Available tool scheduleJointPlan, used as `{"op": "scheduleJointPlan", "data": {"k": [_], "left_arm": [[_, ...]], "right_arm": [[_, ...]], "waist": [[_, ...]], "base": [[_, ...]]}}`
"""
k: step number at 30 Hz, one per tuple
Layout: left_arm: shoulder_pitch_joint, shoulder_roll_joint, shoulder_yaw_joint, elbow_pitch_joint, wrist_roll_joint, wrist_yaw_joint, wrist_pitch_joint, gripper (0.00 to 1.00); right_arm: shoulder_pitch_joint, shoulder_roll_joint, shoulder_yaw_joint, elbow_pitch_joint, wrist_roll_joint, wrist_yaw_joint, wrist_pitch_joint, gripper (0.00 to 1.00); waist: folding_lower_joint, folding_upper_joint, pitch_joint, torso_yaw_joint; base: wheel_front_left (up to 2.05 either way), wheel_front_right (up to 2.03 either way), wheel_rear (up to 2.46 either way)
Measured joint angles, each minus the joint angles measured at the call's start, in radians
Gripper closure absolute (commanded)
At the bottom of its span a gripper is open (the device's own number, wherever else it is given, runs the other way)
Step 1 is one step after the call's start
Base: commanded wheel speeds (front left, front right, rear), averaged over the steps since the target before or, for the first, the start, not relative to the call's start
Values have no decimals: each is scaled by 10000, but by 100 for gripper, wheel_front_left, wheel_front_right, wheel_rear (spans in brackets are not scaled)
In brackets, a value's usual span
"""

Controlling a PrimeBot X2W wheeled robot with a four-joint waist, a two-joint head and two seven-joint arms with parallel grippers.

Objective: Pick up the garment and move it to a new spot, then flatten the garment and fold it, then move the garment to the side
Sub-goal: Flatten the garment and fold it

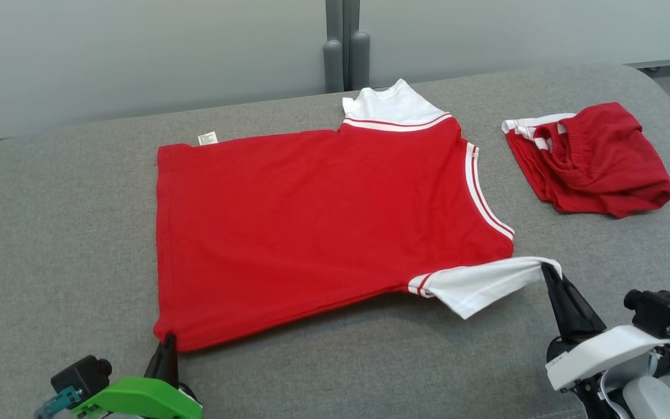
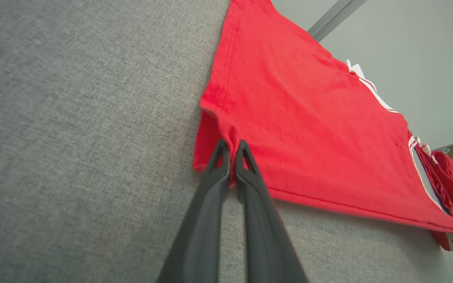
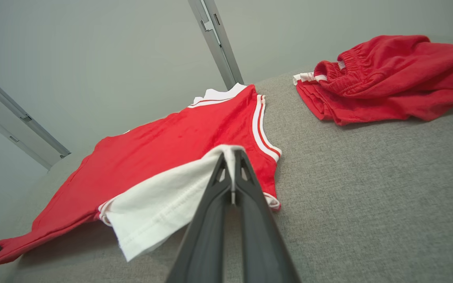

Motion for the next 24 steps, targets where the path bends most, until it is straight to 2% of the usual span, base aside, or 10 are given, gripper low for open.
{"op": "scheduleJointPlan", "data": {"k": [12, 17, 24], "left_arm": [[-2420, 82, -267, 397, 823, 240, 174, 100], [-3398, 211, -267, 1003, 1160, 430, 487, 100], [-4531, 286, -265, 1835, 1350, 456, 631, 100]], "right_arm": [[-2323, -174, 384, 1062, -84, 4, 1292, 100], [-3434, -54, 485, 1709, -82, 4, 1829, 100], [-4744, 121, 500, 2523, -82, 2, 2203, 100]], "waist": [[0, 0, 571, -92], [0, 0, 1058, -102], [1, 0, 1794, -73]], "base": [[0, 0, 0], [0, 0, 0], [0, 0, 0]]}}
